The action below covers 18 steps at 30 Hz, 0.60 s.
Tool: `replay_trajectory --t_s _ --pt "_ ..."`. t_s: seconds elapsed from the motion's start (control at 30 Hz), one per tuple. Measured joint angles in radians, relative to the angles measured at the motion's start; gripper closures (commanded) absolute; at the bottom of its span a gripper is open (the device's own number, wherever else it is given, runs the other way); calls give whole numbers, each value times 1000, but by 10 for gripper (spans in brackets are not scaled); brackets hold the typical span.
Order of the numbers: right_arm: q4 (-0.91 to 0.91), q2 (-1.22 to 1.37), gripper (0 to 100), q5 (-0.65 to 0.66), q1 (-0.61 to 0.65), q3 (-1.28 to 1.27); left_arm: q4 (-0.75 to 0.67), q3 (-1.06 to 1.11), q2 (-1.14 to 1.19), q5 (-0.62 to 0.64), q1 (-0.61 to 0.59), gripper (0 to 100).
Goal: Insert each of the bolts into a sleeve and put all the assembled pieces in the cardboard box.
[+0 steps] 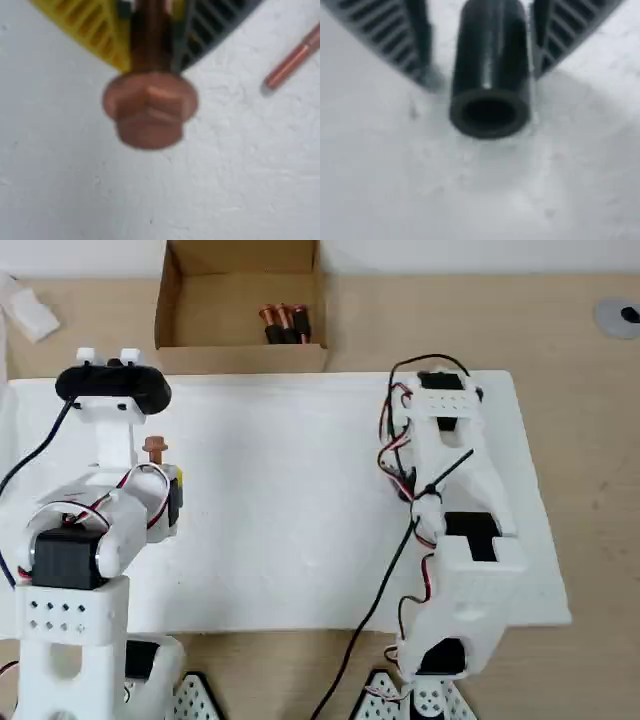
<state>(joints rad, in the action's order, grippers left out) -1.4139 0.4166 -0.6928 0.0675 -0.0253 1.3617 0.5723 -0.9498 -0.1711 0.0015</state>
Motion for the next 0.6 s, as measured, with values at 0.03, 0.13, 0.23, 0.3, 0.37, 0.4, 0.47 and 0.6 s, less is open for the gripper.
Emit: replay_trajectory --t_s 0.03,0.13,0.23,0.3,0.37,0.4,0.47,0.6 --pt "5 2 979 11 0 0 5 -6 0 -11 0 994" --pt "6 2 988 37 -2 -2 12 -12 -2 -35 0 994" --pt "6 2 988 52 -2 -2 14 -12 -2 -40 0 994" --pt "6 2 988 55 -2 -2 14 -12 -2 -40 0 994" --pt "6 2 988 55 -2 -2 14 -12 -2 -40 0 994" --pt "6 2 988 58 -2 -2 14 -12 -2 -40 0 994" --pt "6 3 988 71 -2 3 14 -15 -2 -40 0 994" --pt "-87 15 988 132 -2 109 14 -103 -2 -40 0 994"
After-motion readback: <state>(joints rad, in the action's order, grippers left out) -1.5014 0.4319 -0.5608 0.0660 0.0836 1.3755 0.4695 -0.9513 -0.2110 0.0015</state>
